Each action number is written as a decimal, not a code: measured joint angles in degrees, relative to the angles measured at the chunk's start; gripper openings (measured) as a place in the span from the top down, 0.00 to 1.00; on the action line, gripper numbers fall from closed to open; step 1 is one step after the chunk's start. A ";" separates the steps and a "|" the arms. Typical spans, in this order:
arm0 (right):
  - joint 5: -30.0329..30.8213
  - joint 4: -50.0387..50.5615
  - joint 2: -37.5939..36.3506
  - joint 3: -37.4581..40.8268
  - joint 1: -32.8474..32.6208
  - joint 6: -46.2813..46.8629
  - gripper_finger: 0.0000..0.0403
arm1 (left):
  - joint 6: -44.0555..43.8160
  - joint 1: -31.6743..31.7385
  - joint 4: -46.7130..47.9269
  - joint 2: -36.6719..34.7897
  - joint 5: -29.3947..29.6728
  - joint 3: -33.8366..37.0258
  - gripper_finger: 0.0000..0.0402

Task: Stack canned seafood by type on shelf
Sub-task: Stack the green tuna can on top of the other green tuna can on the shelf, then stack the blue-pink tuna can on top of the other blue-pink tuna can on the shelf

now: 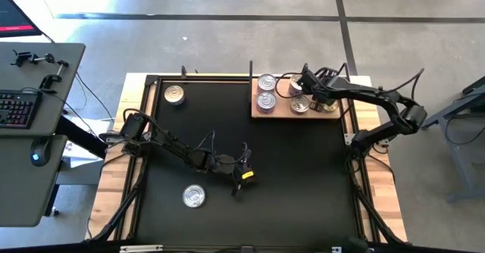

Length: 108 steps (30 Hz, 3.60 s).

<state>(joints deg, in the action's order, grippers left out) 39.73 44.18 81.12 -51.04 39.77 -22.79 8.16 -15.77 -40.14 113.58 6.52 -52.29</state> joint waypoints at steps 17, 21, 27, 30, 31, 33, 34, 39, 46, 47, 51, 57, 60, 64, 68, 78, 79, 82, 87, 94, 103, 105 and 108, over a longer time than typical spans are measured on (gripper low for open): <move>-3.85 17.56 -0.05 -11.57 -1.44 8.55 0.37 | -0.45 -0.02 0.03 0.00 0.01 0.00 0.91; -5.04 23.32 -1.46 -14.53 -5.24 18.06 0.37 | -0.59 -0.02 0.03 0.00 0.02 0.00 0.91; -13.91 18.29 -9.10 -8.36 -18.92 33.47 0.37 | -1.65 -0.02 0.63 -0.35 0.28 0.00 0.91; -15.59 8.45 -13.56 -0.63 -30.82 43.02 0.37 | -1.99 -0.05 3.62 -2.15 2.34 0.00 0.91; -16.19 3.81 -14.56 2.14 -35.16 45.14 0.37 | -2.01 -0.13 5.21 -3.15 3.67 0.00 0.91; -16.13 -7.81 -15.52 7.62 -44.19 47.47 0.37 | -2.05 -0.24 8.77 -5.37 6.95 -0.02 0.91; -15.28 -14.20 -15.54 10.27 -48.33 47.85 0.37 | -2.12 -0.41 10.56 -6.53 8.86 -0.02 0.91; -3.23 -48.76 -10.59 21.10 -62.36 47.15 0.37 | -3.42 -1.19 24.10 -13.45 21.76 -0.02 0.91; 8.82 -69.91 2.50 24.86 -68.79 45.19 0.37 | -22.26 -0.22 56.44 -24.63 37.74 -0.04 0.91; 9.65 -70.60 3.97 24.86 -69.10 45.03 0.37 | -26.05 0.52 61.03 -25.99 38.14 -0.04 0.91; 9.21 -69.51 7.12 24.88 -70.98 45.62 0.37 | -41.46 5.76 77.59 -29.54 38.45 -0.04 0.90; 9.91 -60.22 7.21 24.86 -75.67 52.44 0.37 | -52.29 16.03 91.64 -30.34 37.55 -0.02 0.82; 11.97 -56.06 7.30 24.86 -76.91 57.02 0.37 | -52.63 22.50 92.35 -30.17 35.86 -0.02 0.74; 12.85 -54.27 7.30 24.86 -77.44 60.17 0.37 | -47.18 32.36 90.76 -30.14 32.73 -0.02 0.62; 12.85 -55.29 7.30 24.86 -77.44 61.64 0.37 | -41.54 41.81 89.09 -30.13 27.15 -0.02 0.55; 12.83 -55.94 7.32 24.86 -77.44 65.62 0.37 | -28.14 56.20 83.68 -26.21 18.99 -0.02 0.57; 12.83 -55.95 7.32 24.86 -77.44 66.35 0.37 | -27.20 57.01 83.11 -25.37 17.97 -0.02 0.58; 12.79 -55.93 7.32 24.86 -77.44 68.65 0.37 | -24.81 58.21 82.47 -23.29 14.59 -0.02 0.60; 12.78 -55.92 7.32 24.86 -77.44 69.00 0.37 | -24.52 56.34 83.07 -22.40 8.56 -0.28 0.62; 12.96 -55.88 7.34 24.86 -77.44 68.95 0.37 | -25.66 45.42 84.84 -23.25 -5.22 -0.04 0.64; 14.88 -56.05 7.34 24.86 -77.31 68.89 0.37 | -31.47 25.96 84.92 -28.65 3.21 0.07 0.64; 14.93 -56.06 7.34 24.86 -77.31 68.93 0.37 | -30.53 22.64 84.71 -30.48 8.61 0.04 0.64; 15.00 -56.06 7.34 24.86 -77.26 68.97 0.37 | -27.26 20.00 80.47 -32.07 22.59 0.01 0.64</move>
<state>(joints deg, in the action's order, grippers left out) 54.73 -11.88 88.47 -26.17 -37.50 46.19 -19.10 4.23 40.33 81.51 29.11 -52.28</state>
